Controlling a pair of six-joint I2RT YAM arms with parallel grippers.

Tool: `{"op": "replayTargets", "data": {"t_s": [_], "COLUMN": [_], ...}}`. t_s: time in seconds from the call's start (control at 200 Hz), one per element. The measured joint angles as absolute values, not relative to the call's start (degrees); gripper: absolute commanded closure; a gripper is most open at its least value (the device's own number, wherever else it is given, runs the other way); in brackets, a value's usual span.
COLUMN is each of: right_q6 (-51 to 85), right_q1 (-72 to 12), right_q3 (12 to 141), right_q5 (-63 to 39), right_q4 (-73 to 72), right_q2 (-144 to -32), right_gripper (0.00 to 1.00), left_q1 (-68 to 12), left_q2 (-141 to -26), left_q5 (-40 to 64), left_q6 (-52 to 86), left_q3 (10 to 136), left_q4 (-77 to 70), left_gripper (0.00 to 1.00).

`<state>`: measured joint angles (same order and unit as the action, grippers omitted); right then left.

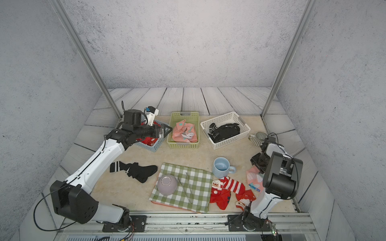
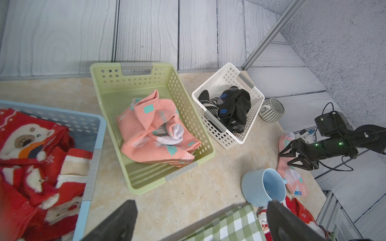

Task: Sort the socks into the basket by color
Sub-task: Pick up the sock from the center of the board.

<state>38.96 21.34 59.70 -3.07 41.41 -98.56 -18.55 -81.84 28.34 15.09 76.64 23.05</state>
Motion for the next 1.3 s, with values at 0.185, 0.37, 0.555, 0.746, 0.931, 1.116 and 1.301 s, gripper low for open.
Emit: {"op": "replayTargets", "data": {"t_s": [0.185,0.37,0.555,0.746,0.931,1.116,1.301], "right_q6": [38.85,38.72,38.61,38.61,38.59,38.26,37.41], "right_q1": [21.34,21.34,21.34,20.71,18.28,13.93,7.73], "right_q3": [58.67,58.28,58.17,59.64,64.36,71.88,78.89], "right_q5": [-4.78,-6.02,-6.96,-8.21,-10.57,-13.21,-16.14], "right_q4": [39.9,39.53,39.92,41.23,42.57,42.78,42.33], "right_q2": [-98.56,-97.49,-90.41,-83.46,-80.66,-78.76,-78.08], "right_gripper": [0.92,1.0,1.0,1.0,1.0,1.0,1.0], "left_q1": [-18.55,-18.55,-18.94,-20.8,-22.81,-25.78,-29.41], "left_q2": [-81.84,-81.84,-81.97,-83.07,-84.99,-86.06,-86.59], "left_q5": [28.38,29.3,30.96,32.71,34.26,35.57,36.77], "left_q6": [15.31,15.62,15.73,14.92,13.41,10.66,7.46], "left_q3": [76.64,76.64,76.71,78.19,81.32,83.74,84.18], "left_q4": [22.79,21.58,20.32,19.75,19.16,18.81,17.37], "left_gripper": [0.0,0.0,0.0,0.0,0.0,0.0,0.0]}}
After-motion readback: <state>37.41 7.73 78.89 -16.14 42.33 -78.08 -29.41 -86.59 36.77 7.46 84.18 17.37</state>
